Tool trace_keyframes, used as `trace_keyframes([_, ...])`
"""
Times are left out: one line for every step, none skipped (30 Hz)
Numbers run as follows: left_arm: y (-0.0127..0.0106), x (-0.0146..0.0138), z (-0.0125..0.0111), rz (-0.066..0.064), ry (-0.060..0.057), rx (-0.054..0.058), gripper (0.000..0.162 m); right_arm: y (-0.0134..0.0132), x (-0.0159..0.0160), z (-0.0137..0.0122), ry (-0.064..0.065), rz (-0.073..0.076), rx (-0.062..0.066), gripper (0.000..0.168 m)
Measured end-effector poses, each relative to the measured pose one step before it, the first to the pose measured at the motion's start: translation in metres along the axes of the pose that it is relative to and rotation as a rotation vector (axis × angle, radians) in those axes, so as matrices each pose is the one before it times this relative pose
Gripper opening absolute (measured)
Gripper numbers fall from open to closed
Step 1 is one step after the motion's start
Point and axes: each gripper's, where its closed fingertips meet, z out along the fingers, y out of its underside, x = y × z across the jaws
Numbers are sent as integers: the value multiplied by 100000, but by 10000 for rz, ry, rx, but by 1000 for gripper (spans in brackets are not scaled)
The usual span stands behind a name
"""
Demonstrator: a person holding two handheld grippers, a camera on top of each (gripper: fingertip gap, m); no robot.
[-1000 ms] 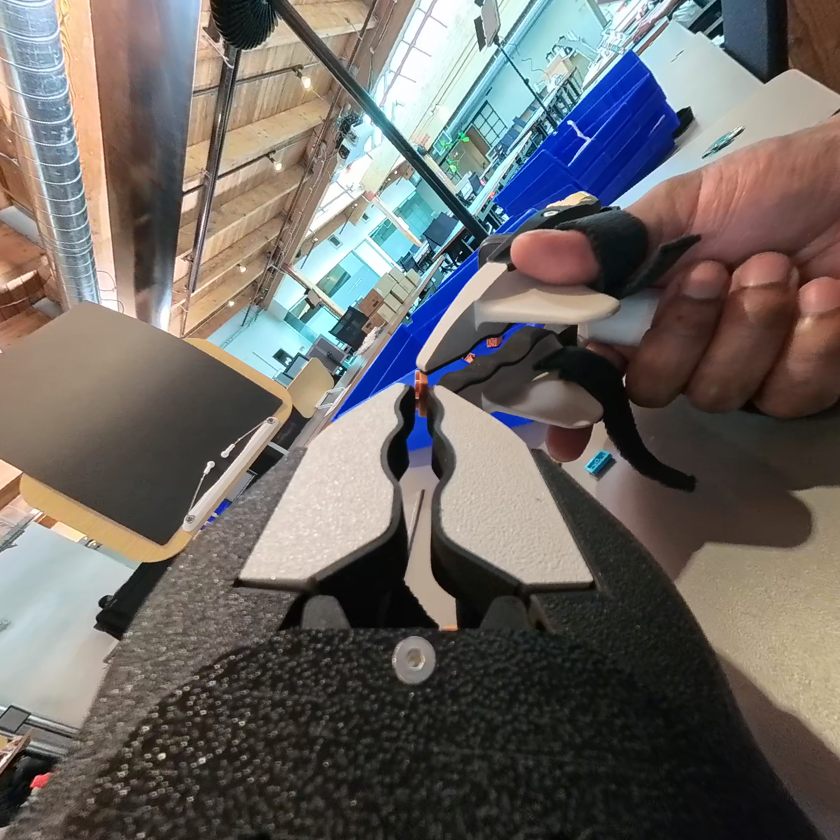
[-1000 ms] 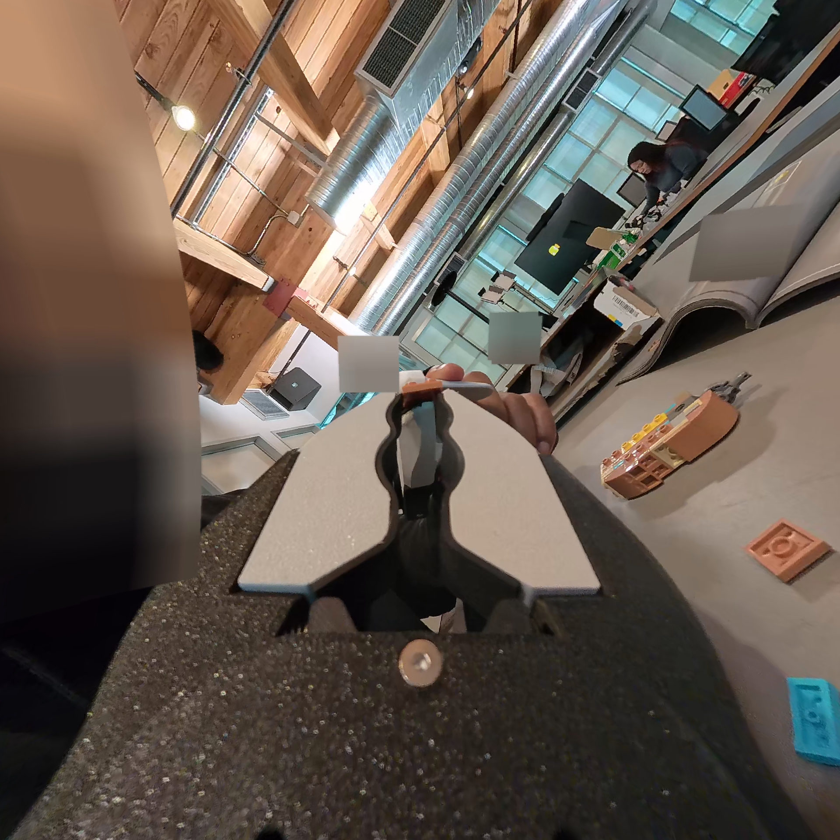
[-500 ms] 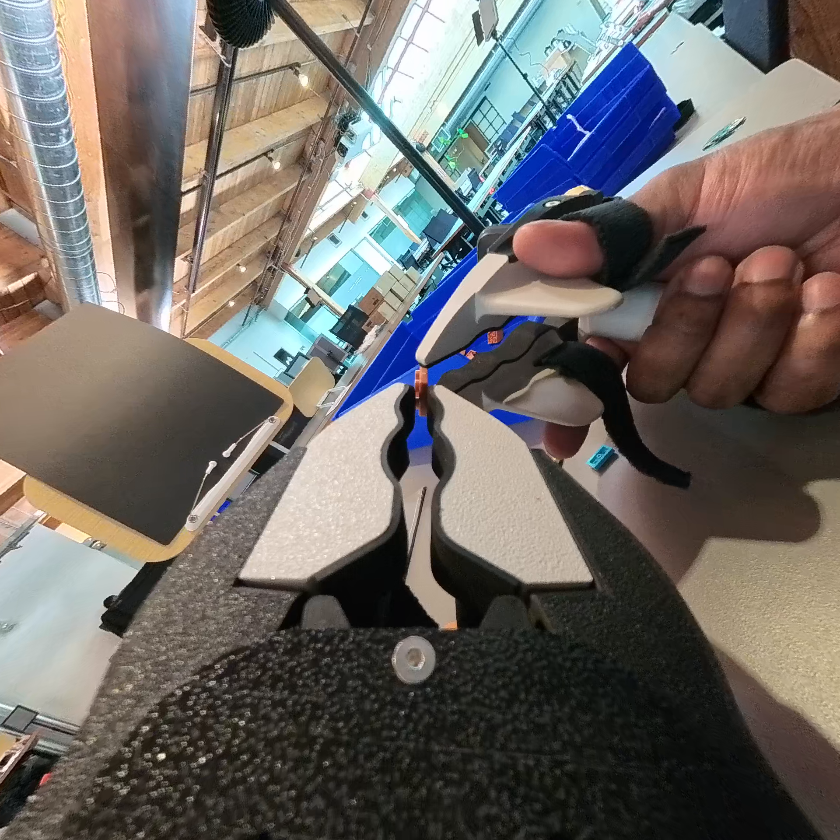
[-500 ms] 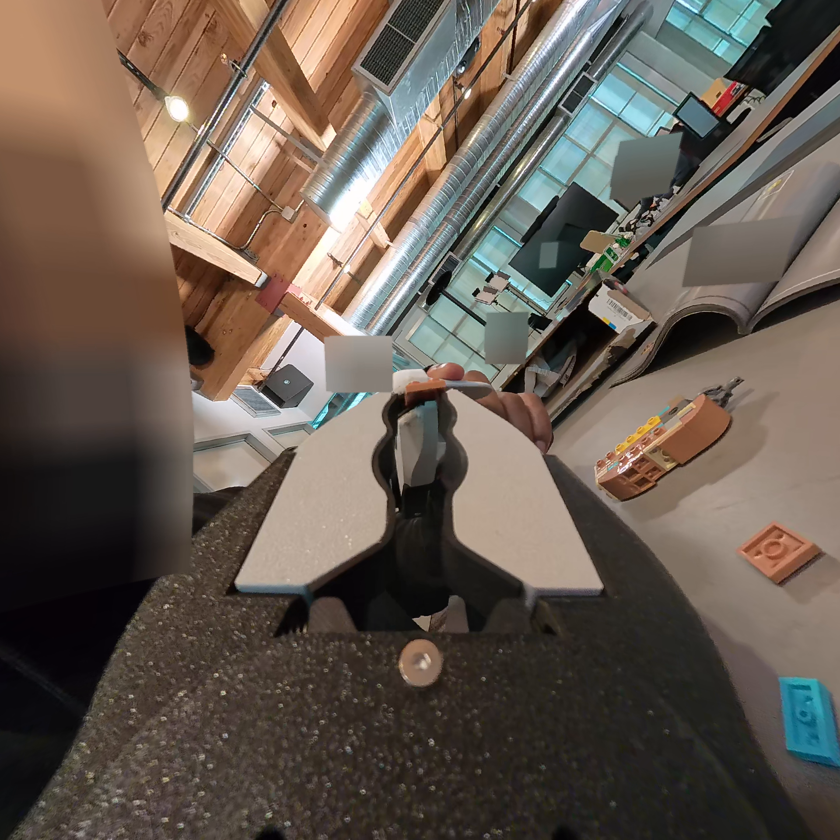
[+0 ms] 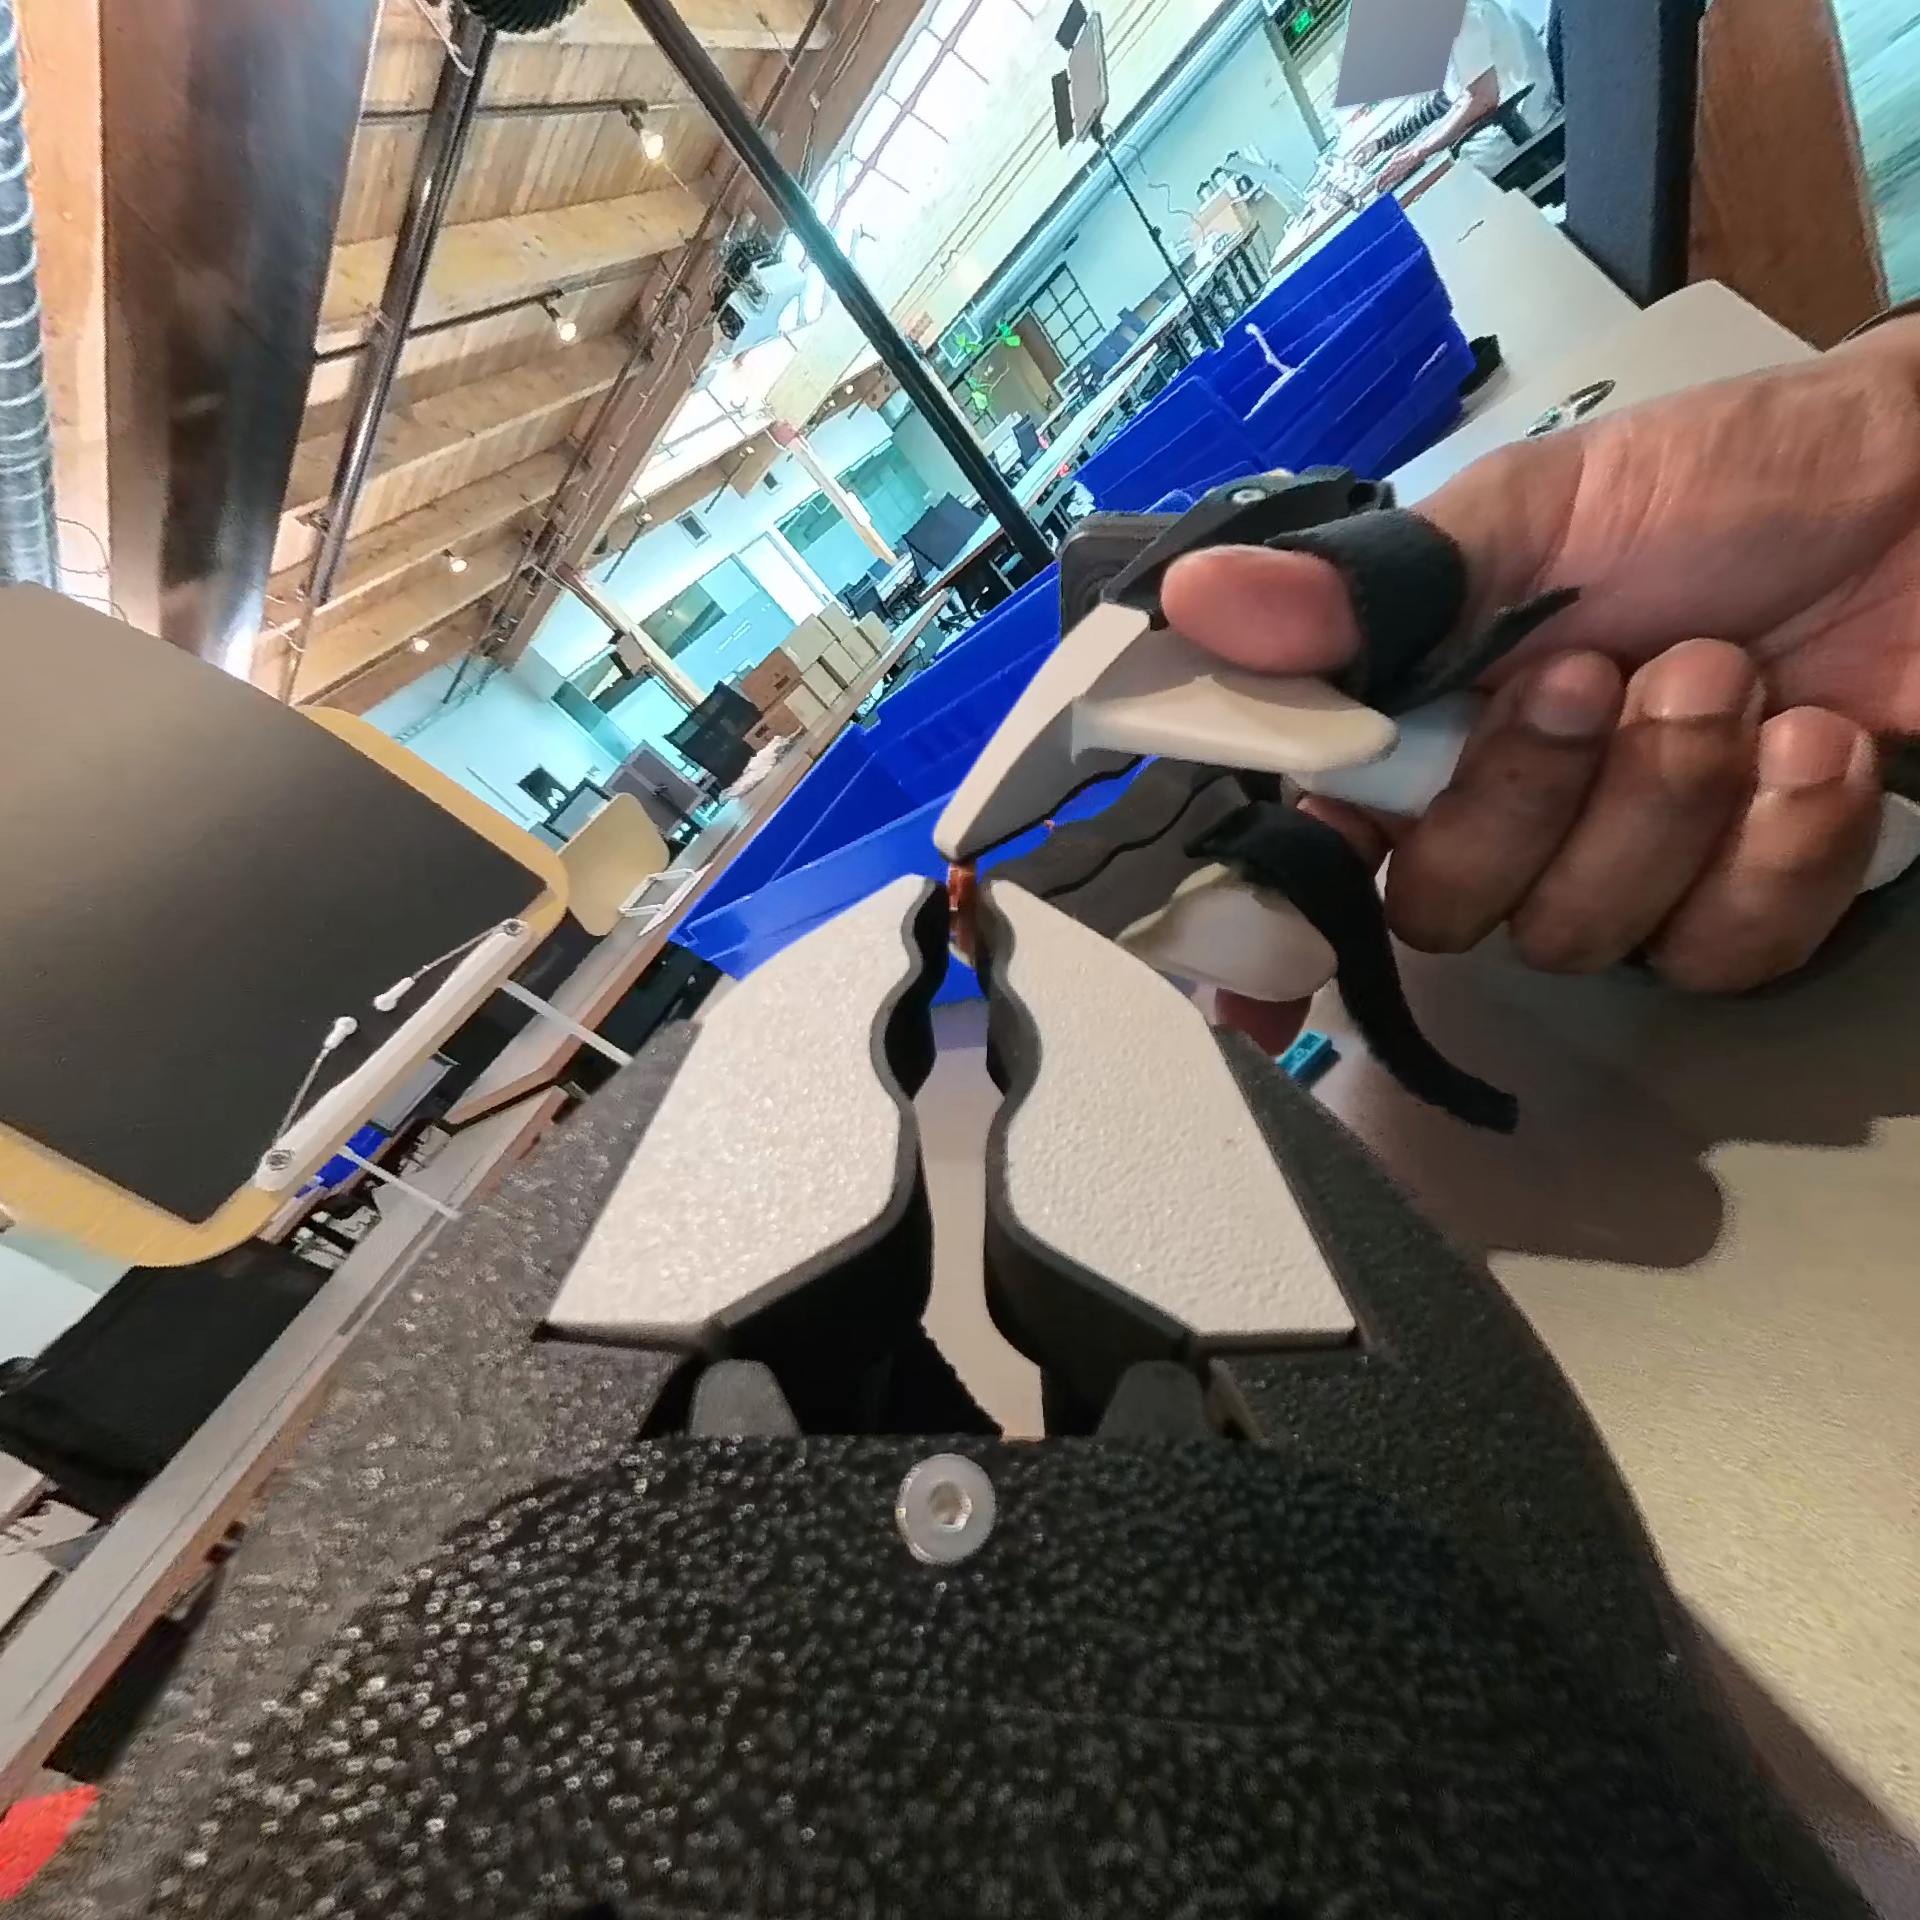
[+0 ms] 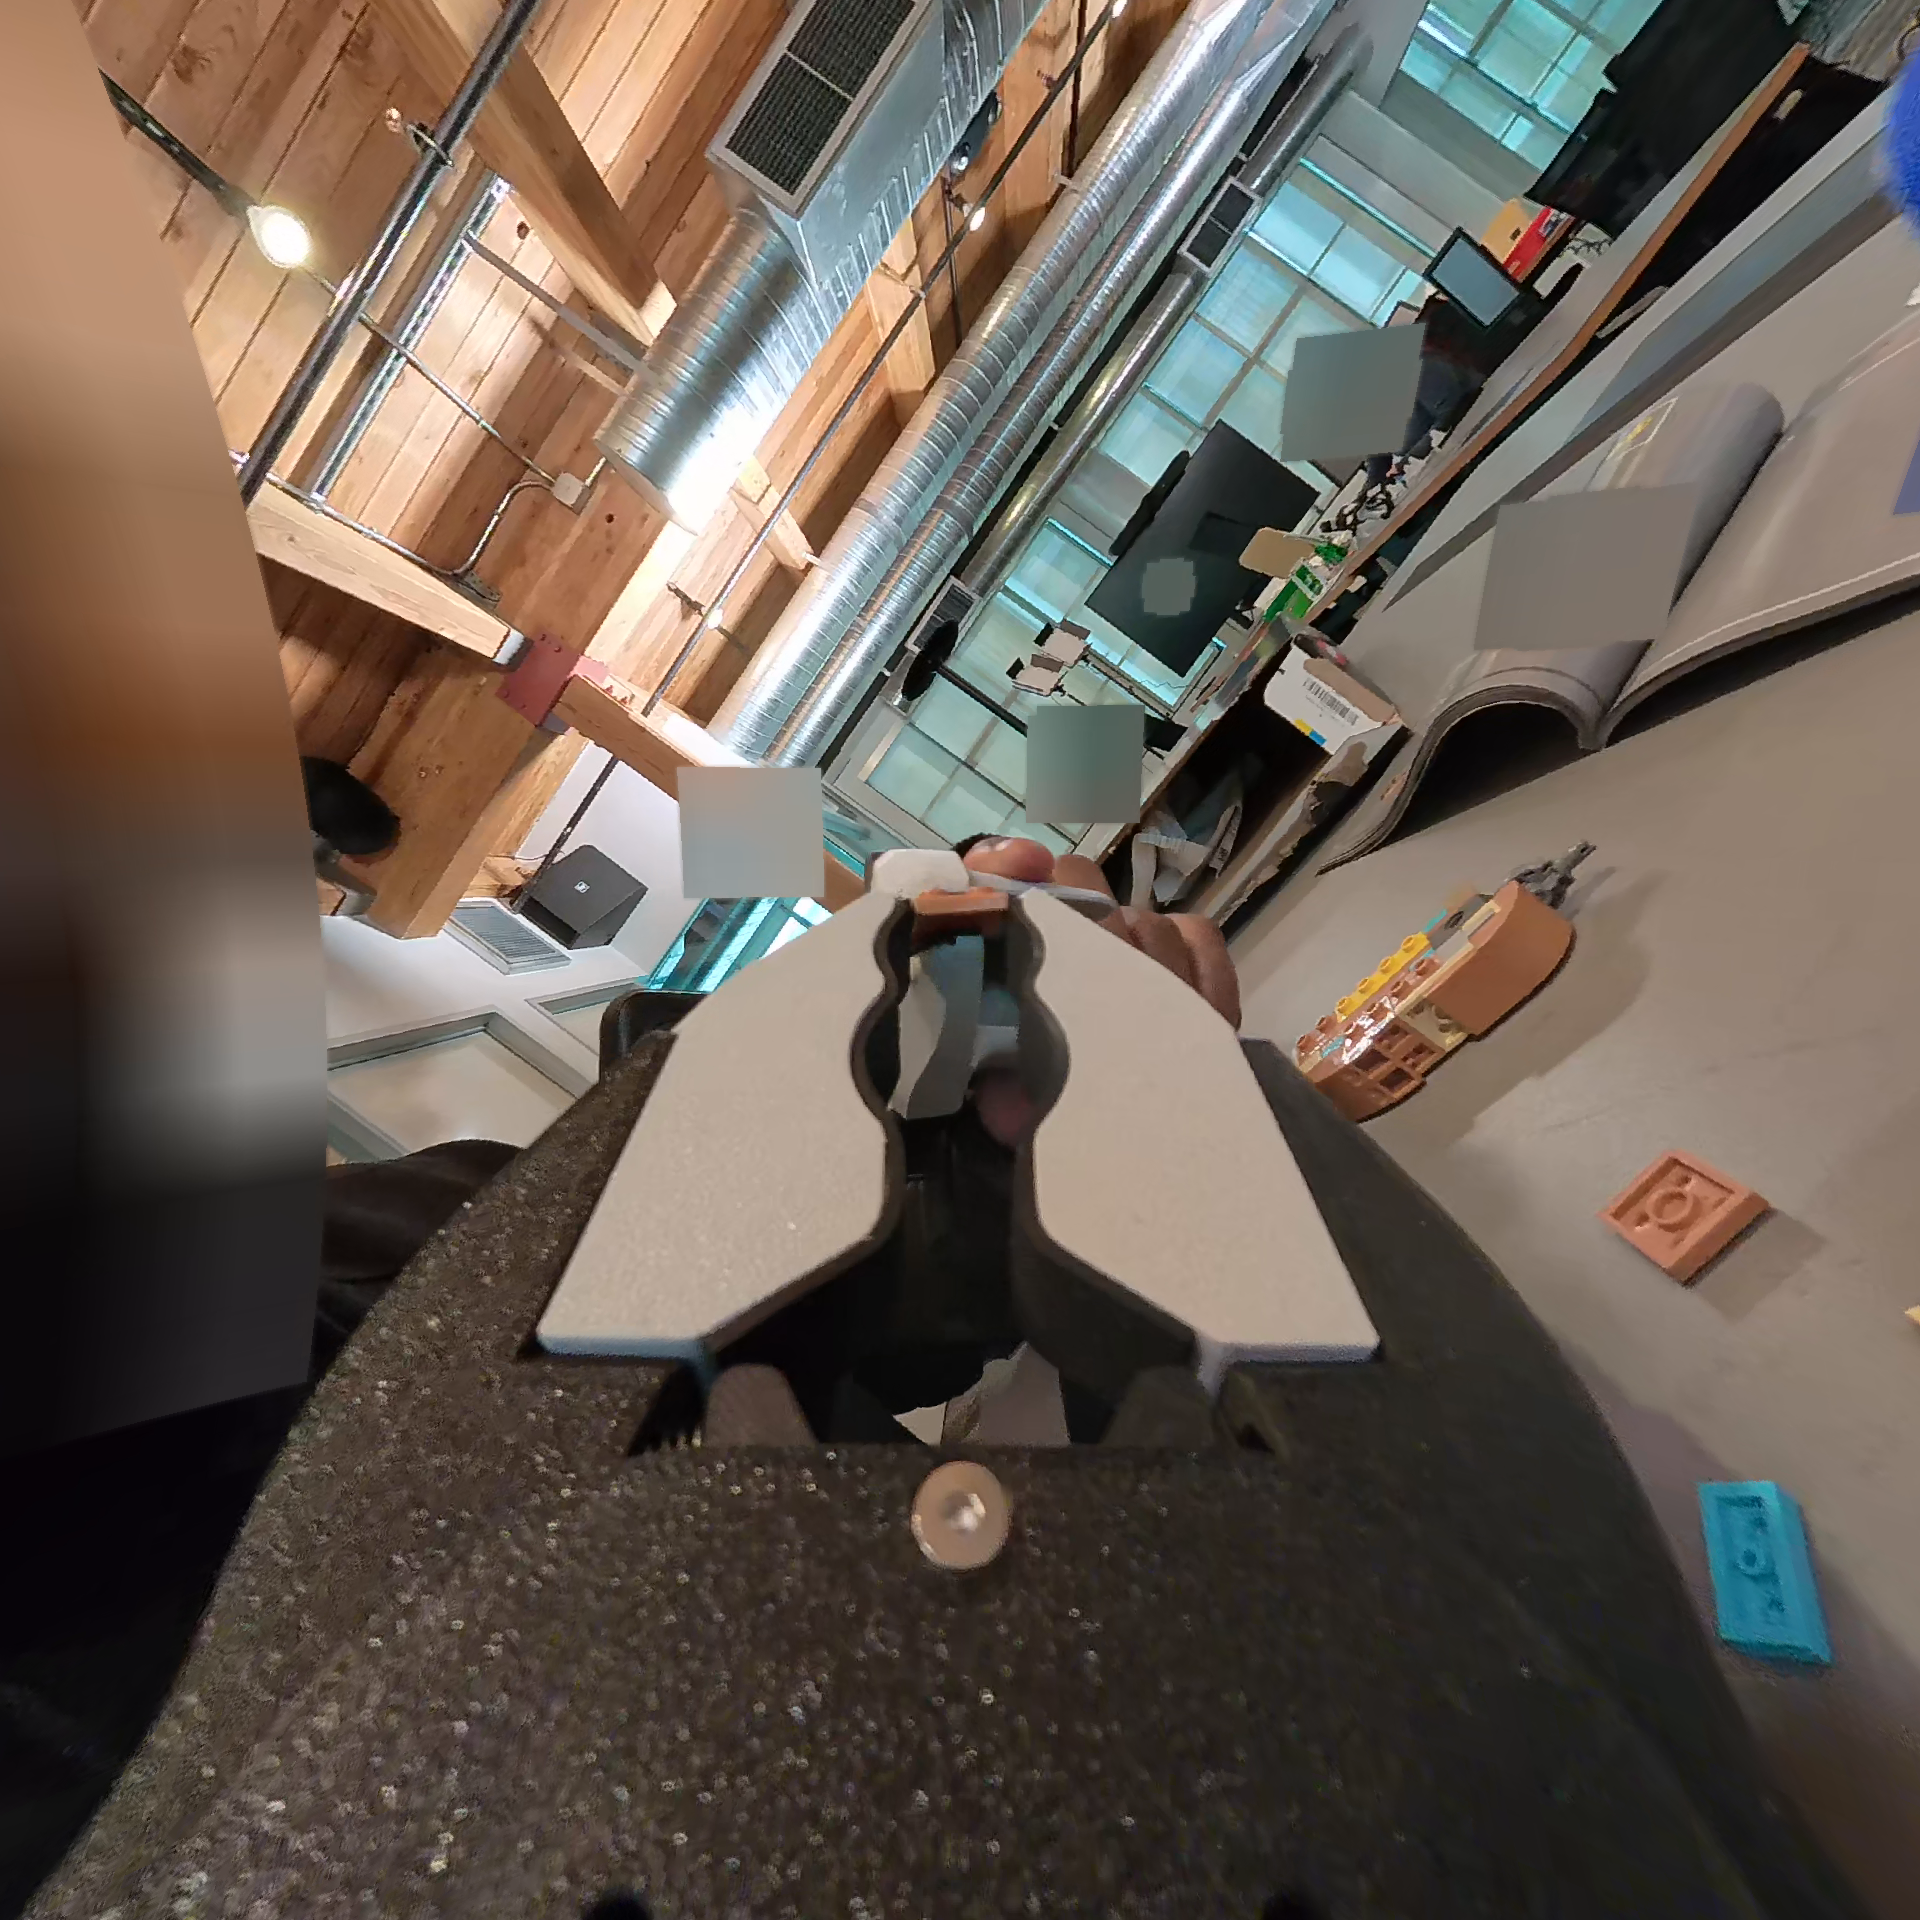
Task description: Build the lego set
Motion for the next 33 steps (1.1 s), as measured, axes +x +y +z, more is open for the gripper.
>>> trace_keyframes([144, 25, 49, -70, 15, -39, 4, -17, 142, -18, 91, 30, 19, 17])
trace_keyframes([110, 12, 34, -71, 13, -18, 4, -16, 103, -17, 62, 20, 15, 17])
trace_keyframes([65, 23, 35, -110, 39, 7, 4, -13, 67, -20, 29, 26, 1, 17])
trace_keyframes([78, 53, 50, -155, 88, 6, 4, -22, 79, -39, 35, 23, -15, 16])
trace_keyframes([185, 111, 74, -240, 171, -25, 5, -6, 159, -62, 79, 14, -48, 16])
trace_keyframes([202, 155, 52, -310, 247, -29, 5, 11, 190, -74, 104, -2, -109, 16])
trace_keyframes([128, 162, -12, -299, 302, 35, 6, 52, 148, -55, 91, -43, -204, 16])
trace_keyframes([147, 185, -68, -290, 357, 30, 8, 70, 157, -50, 146, -133, -266, 16])
trace_keyframes([177, 172, -93, -288, 359, 10, 9, 76, 206, -81, 223, -226, -294, 16])
trace_keyframes([132, 266, -116, -231, 420, 19, 10, 103, 152, -80, 208, -272, -350, 16])
trace_keyframes([85, 369, -168, -129, 475, 28, 10, 287, 21, -27, 98, -222, -489, 16])
trace_keyframes([6, 332, -212, -22, 416, 40, 11, 462, -92, 23, 10, -151, -620, 16])
trace_keyframes([-39, 186, -236, 52, 277, 48, 12, 536, -213, 34, -86, -143, -648, 16])
trace_keyframes([-30, 169, -232, 83, 259, 12, 14, 570, -248, 37, -87, -153, -640, 16])
trace_keyframes([8, 319, -184, 95, 335, -21, 16, 572, -222, 63, -69, -143, -586, 16])
trace_keyframes([52, 451, -124, 144, 361, -44, 18, 567, -157, 91, -49, -96, -549, 16])
trace_keyframes([143, 518, -37, 179, 337, -102, 17, 482, -135, 112, -60, -77, -451, 16])
trace_keyframes([247, 553, 12, 227, 320, -191, 18, 331, -121, 120, -67, -51, -307, 16])
trace_keyframes([192, 598, 34, 243, 316, -143, 18, 310, -113, 118, -99, -8, -284, 16])
trace_keyframes([89, 395, 49, 199, 176, -76, 20, 230, -56, 110, -86, 20, -215, 16])
trace_keyframes([52, 182, -11, 175, 58, -44, 20, 191, 29, 69, -39, 1, -165, 16])
trace_keyframes([43, 49, -42, 162, 5, -43, 20, 204, 58, 55, -24, 19, -160, 16])
trace_keyframes([-48, 5, -39, 130, -20, 26, 20, 240, 54, 72, -20, 15, -170, 16])
trace_keyframes([-69, 67, -14, 115, 16, 34, 20, 149, 101, 50, 12, 26, -91, 16])
trace_keyframes([-96, 260, 17, 134, 121, 50, 21, 130, 58, 58, -3, 30, -70, 16])
trace_keyframes([-119, 217, 60, 120, 73, 62, 22, 193, 32, 81, -28, 33, -111, 16])
trace_keyframes([-89, 282, 81, 98, 119, 55, 22, 221, 5, 98, -34, 12, -133, 16])
trace_keyframes([38, 228, 130, 76, 92, -35, 22, 216, -41, 107, -52, -3, -124, 16])
trace_keyframes([180, 179, 138, 84, 64, -111, 22, 211, -46, 109, -40, -13, -133, 16])
trace_keyframes([131, 125, 79, 69, 37, -71, 20, 226, 60, 91, 33, -28, -145, 16])
trace_keyframes([54, 88, 21, 9, 31, -24, 19, 197, 46, 62, 14, -48, -127, 16])
trace_keyframes([-23, 35, -10, -26, 20, 7, 17, 104, -16, 24, -49, 8, -70, 16])
trace_keyframes([-45, -53, 25, -2, -52, 11, 17, -49, -26, -21, -51, 19, 34, 16])
